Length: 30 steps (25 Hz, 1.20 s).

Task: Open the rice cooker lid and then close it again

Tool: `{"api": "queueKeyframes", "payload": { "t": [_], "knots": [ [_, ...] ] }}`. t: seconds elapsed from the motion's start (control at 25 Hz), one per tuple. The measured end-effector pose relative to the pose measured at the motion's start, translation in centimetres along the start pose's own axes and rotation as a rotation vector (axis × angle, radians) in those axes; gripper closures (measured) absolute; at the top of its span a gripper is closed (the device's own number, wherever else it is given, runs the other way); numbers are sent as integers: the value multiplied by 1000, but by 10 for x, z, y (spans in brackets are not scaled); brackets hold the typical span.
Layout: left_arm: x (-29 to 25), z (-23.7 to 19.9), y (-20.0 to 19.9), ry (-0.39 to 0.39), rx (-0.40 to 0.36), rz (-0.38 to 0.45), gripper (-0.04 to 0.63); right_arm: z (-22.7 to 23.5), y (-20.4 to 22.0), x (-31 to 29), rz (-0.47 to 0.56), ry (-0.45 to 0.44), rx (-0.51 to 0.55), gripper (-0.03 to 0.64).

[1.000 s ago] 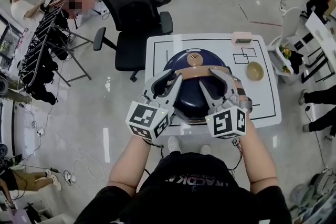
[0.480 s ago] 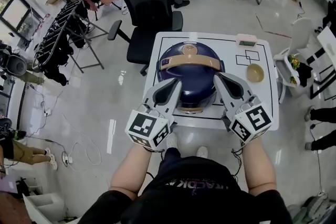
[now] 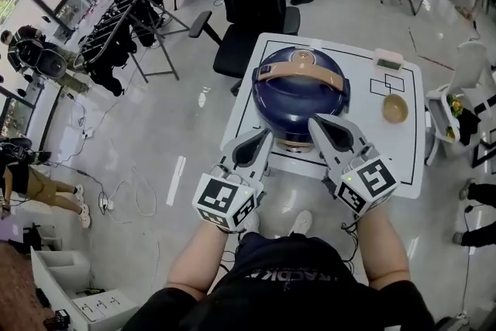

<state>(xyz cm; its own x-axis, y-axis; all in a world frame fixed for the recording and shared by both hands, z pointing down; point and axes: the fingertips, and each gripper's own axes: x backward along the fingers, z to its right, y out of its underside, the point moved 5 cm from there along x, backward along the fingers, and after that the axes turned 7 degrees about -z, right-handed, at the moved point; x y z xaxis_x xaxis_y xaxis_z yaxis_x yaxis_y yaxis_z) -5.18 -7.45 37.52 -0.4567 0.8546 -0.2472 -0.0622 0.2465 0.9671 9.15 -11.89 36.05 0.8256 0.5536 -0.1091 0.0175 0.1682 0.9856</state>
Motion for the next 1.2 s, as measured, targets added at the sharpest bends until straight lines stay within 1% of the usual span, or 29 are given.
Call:
{"api": "queueKeyframes", "payload": {
  "t": [0.2, 0.4, 0.52, 0.76, 1.04, 1.2],
  "knots": [
    [29, -3, 1, -2, -6, 9, 592, -30, -3, -5, 5, -23, 6, 615],
    [60, -8, 5, 29, -11, 27, 592, -65, 2, -4, 2, 12, 14, 615],
    [80, -9, 7, 66, -20, 31, 592, -90, 6, 1, -4, 61, 9, 615],
    [116, -7, 12, 171, -32, 47, 592, -132, 14, 22, -10, 194, 13, 615],
    [144, 4, 23, 293, -36, 61, 592, -168, 27, 53, 1, 348, -6, 615],
    [159, 6, 31, 338, -27, 56, 592, -187, 34, 63, -2, 406, -14, 615]
  ]
}}
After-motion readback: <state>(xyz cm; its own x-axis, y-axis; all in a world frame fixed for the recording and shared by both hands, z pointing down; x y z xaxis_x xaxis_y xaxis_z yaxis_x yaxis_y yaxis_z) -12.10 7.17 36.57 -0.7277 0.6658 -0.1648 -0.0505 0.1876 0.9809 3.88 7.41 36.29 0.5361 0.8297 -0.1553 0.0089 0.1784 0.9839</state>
